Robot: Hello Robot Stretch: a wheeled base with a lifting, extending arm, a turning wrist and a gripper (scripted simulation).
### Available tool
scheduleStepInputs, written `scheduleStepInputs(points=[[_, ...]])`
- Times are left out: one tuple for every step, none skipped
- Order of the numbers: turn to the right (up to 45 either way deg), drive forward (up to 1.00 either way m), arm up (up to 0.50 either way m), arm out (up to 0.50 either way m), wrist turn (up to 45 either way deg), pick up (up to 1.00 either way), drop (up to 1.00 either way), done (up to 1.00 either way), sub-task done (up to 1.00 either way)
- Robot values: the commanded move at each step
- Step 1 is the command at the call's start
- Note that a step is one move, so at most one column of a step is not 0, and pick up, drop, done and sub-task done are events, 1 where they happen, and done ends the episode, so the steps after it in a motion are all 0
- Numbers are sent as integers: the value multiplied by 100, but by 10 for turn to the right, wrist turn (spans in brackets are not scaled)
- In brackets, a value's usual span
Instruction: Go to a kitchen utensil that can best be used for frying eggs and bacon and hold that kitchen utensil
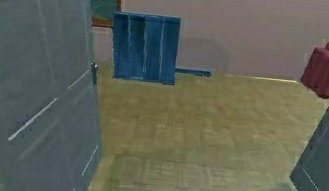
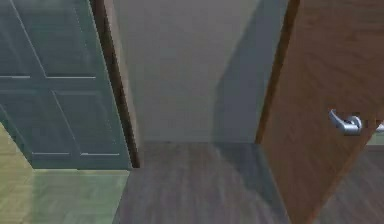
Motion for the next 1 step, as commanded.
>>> scheduleStepInputs(points=[[0, 100, 0, 0, 0, 0, 0, 0, 0]])
